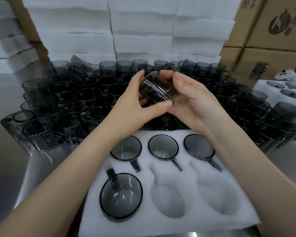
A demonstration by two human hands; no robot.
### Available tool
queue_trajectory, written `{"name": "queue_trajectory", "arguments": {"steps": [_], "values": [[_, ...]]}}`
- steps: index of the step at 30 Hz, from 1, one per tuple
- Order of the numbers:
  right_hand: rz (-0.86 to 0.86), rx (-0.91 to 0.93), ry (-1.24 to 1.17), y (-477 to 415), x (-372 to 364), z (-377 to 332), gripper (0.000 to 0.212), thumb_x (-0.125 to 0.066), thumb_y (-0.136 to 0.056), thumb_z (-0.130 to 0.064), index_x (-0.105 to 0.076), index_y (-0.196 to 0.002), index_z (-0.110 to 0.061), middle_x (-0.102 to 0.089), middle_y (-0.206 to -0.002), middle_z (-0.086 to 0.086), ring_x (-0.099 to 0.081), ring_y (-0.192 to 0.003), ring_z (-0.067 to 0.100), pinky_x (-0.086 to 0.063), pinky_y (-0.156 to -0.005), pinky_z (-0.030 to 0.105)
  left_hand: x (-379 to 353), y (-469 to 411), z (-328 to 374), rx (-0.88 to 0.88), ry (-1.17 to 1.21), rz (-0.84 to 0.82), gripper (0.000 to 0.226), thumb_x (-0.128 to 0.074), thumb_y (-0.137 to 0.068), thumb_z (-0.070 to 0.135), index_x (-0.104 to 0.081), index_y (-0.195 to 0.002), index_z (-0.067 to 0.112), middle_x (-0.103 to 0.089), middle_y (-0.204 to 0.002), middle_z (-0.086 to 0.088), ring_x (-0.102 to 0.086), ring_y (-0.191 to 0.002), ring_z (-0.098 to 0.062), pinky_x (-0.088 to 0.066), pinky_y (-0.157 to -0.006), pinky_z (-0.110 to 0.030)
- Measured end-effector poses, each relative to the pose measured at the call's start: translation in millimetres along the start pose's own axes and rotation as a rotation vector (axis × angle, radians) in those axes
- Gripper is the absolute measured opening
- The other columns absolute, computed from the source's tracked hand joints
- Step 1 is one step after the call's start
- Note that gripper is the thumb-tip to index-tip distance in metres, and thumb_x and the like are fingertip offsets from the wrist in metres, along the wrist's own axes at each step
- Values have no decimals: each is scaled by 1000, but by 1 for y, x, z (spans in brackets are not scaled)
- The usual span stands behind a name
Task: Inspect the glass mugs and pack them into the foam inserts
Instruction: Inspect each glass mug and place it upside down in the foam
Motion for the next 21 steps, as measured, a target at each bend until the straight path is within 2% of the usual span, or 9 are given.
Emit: {"name": "queue_trajectory", "arguments": {"steps": [2, 4, 6, 8, 12, 15, 17, 19, 21], "values": [[5, 34, 58, 0, -1, -3, 23, -54, -83, -30, -76, -79, -24, -72, -96, 0, -64, -96, 20, -55, -83, 42, -1, 0, -1, 34, 95, -20, 52, -67, -77, 37, -55, -124, 18, -65, -117, 5, -62, -109, -6, -52, -98, -34], [19, 47, 127, 1, -1, -4, 24, -53, -82, -35, -73, -71, -29, -70, -92, -6, -63, -90, 12, -52, -77, 31, 0, 0, -5, 79, 201, -22, 36, -69, -76, 33, -62, -108, 20, -68, -106, -1, -66, -104, -15, -58, -88, -38], [5, 49, 179, 1, -2, -4, 26, -51, -83, -40, -67, -66, -28, -65, -91, -5, -60, -88, 11, -48, -74, 26, 3, -1, -7, 81, 270, 6, 41, -78, -71, 23, -63, -108, 19, -70, -103, 1, -68, -104, -18, -59, -85, -37], [-14, 31, 223, 1, -5, -3, 35, -47, -89, -46, -60, -63, -27, -62, -91, -3, -58, -92, 14, -47, -76, 27, 9, -1, -3, 30, 246, 64, 56, -86, -64, 12, -61, -114, 14, -71, -97, 7, -68, -94, -9, -58, -87, -33], [43, -27, 258, -2, 0, 1, 46, -48, -91, -48, -47, -50, -25, -60, -86, 2, -57, -113, 29, -42, -93, 41, 17, 0, 6, -57, 85, 155, 64, -85, -65, -1, -56, -120, 15, -67, -111, -2, -68, -95, -9, -54, -84, -22], [102, -23, 353, -3, 7, 1, 43, -51, -87, -46, -47, -53, -20, -51, -59, -12, -57, -102, 24, -39, -102, 43, 21, 3, 11, -108, -45, 217, 72, -89, -62, 2, -55, -122, 22, -62, -116, 0, -66, -101, -13, -55, -87, -23], [157, -4, 457, -2, 13, 0, 38, -53, -85, -47, -56, -74, -11, -44, -52, -13, -54, -92, 22, -37, -108, 48, 23, 6, 16, -147, -193, 259, 77, -90, -61, 8, -55, -127, 26, -59, -119, 5, -62, -105, -8, -51, -91, -19], [207, 17, 567, 1, 17, -2, 42, -54, -83, -52, -57, -80, -10, -43, -50, -15, -51, -78, 8, -39, -101, 39, 24, 8, 21, -192, -346, 298, 80, -90, -59, 14, -56, -130, 26, -56, -116, 10, -56, -105, -2, -45, -93, -13], [213, 47, 648, 3, 17, -5, 49, -53, -85, -55, -52, -64, -11, -47, -52, -19, -50, -68, -4, -38, -88, 28, 25, 9, 26, -240, -459, 317, 81, -90, -59, 17, -56, -131, 25, -53, -112, 12, -51, -101, 1, -41, -93, -8]]}}
Point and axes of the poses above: each hand's wrist, its own y-axis away from the middle knuckle, its own x-axis out of the back of the hand, z = x × y, the point moved 9 cm from there along -y, towards the middle knuckle
